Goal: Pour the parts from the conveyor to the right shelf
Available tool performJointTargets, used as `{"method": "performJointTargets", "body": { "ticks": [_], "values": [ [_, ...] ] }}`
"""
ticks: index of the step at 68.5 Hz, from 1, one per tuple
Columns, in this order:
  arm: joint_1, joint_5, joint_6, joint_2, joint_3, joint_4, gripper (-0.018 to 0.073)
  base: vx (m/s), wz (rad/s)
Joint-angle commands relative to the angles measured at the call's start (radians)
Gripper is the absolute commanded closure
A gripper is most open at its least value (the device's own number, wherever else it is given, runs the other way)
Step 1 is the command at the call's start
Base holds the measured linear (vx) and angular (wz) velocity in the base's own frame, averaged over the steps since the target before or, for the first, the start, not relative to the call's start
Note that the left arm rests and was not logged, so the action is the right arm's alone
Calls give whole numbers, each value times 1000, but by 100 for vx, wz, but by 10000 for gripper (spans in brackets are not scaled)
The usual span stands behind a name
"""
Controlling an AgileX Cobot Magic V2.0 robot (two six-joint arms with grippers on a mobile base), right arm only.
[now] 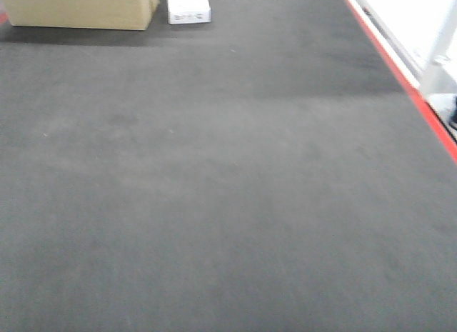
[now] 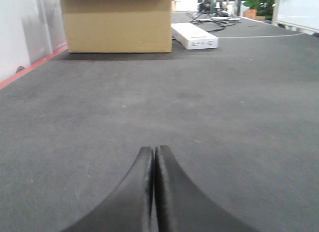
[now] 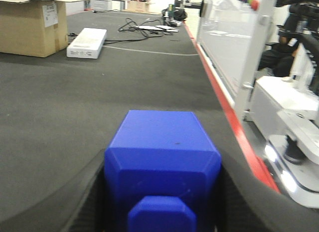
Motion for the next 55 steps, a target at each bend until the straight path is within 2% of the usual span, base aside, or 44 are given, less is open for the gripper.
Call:
{"method": "performJointTargets", "body": {
  "ticks": [1, 55],
  "values": [
    [-3, -82, -5, 14, -23, 5, 565, -31, -23],
    [-3, -81, -5, 14, -23, 5, 565, -37, -53]
  ]
}}
